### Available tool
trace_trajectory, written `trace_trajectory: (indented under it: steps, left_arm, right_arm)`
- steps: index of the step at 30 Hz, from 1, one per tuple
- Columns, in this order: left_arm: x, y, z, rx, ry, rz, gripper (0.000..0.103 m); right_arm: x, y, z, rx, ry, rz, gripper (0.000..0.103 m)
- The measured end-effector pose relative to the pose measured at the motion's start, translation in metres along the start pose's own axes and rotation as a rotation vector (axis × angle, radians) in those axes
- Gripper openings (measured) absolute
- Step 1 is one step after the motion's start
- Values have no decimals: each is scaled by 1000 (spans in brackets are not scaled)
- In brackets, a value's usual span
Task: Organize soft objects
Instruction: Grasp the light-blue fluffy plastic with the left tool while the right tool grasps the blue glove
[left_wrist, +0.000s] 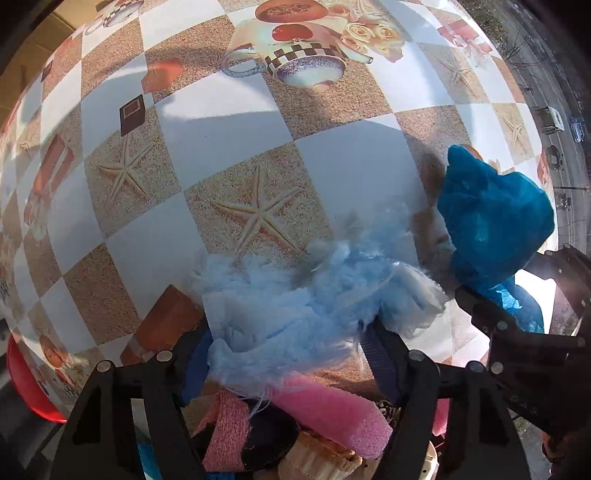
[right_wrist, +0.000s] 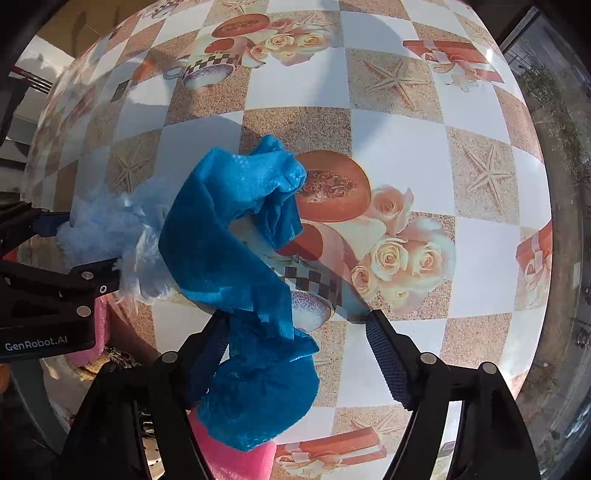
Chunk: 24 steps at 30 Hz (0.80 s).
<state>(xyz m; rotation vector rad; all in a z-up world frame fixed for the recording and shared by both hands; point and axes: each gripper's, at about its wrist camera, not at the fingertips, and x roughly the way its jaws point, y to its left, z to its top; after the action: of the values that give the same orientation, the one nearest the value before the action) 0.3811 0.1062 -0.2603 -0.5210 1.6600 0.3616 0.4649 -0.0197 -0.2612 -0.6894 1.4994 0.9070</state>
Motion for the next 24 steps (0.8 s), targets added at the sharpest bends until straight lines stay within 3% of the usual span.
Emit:
trace_trajectory:
  steps: [3, 4, 7, 14, 18, 22, 24]
  left_arm:
    - [-8, -5, -1, 13, -35, -4, 43]
    - [-13, -7, -1, 12, -55, 16, 41]
    - [-31, -6, -5, -11, -134, 58, 37]
    - [-82, 12, -35, -102, -278, 102, 37]
    - [-100, 2, -67, -129, -345, 116, 37]
    - [-117, 7, -99, -157, -377, 106, 37]
    - [-124, 9, -117, -176, -384, 97, 37]
  right_arm:
    - [-3, 2, -1, -13, -12, -25, 43]
    - [-5, 0, -1, -8, -17, -14, 36]
    - [-17, -7, -5, 36, -47, 43, 27]
    - [-57, -31, -25, 101, -128, 135, 27]
    - [-72, -37, -39, 104, -151, 149, 27]
    - [-78, -37, -53, 111, -141, 153, 27]
    - [-62, -25, -42, 109, -107, 154, 29]
